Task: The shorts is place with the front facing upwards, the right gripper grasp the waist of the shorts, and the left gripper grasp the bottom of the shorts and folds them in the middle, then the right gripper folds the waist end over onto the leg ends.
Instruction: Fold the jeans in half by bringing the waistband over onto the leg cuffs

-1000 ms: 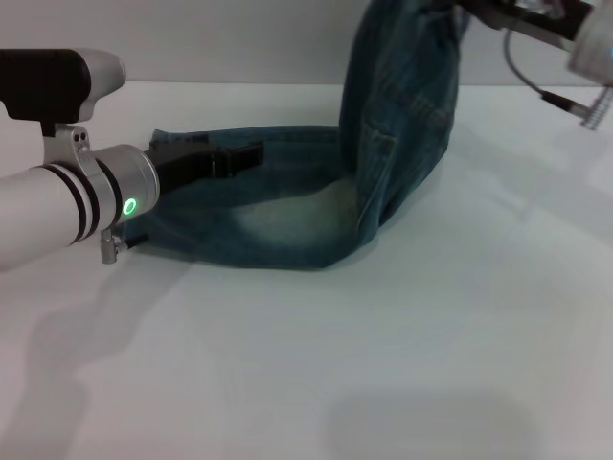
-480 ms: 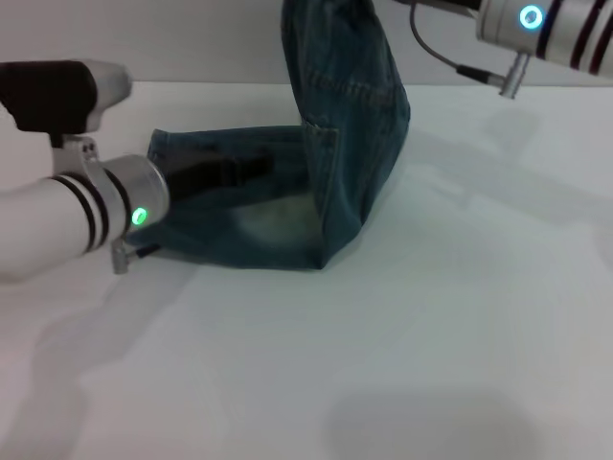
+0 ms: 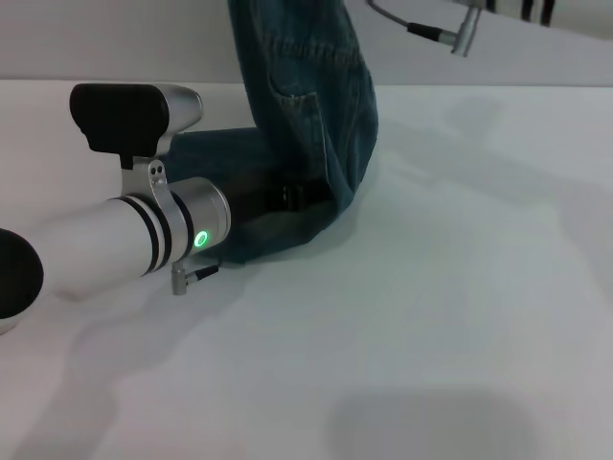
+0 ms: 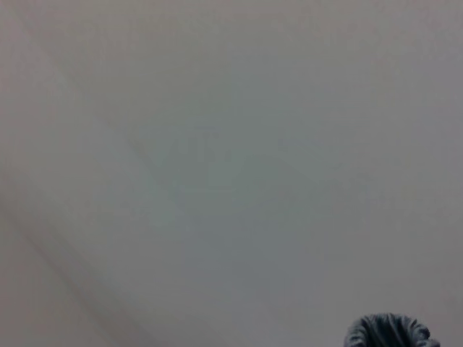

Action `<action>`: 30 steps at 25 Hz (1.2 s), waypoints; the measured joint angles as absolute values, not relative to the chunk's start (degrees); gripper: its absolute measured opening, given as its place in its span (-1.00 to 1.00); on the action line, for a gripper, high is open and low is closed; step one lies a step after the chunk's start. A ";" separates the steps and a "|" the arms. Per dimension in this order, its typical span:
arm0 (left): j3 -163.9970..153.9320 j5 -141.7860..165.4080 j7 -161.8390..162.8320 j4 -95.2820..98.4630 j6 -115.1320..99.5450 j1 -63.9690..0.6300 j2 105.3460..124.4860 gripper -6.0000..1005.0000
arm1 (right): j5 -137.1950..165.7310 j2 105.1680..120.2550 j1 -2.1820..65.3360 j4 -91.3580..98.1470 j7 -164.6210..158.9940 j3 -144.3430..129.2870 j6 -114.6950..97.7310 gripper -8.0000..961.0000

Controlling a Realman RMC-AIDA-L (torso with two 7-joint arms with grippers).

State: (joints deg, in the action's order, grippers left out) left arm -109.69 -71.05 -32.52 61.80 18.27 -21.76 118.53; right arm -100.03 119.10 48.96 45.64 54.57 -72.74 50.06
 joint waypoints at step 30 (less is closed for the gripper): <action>-88.30 -70.47 -38.27 66.45 14.65 -9.02 117.95 0.66 | -102.44 119.27 47.93 42.31 55.10 -78.24 48.34 -0.89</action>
State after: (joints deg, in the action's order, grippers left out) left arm -88.30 -70.47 -38.27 66.45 14.65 -9.02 117.95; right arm -102.44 119.27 47.93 42.31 55.10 -78.24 48.34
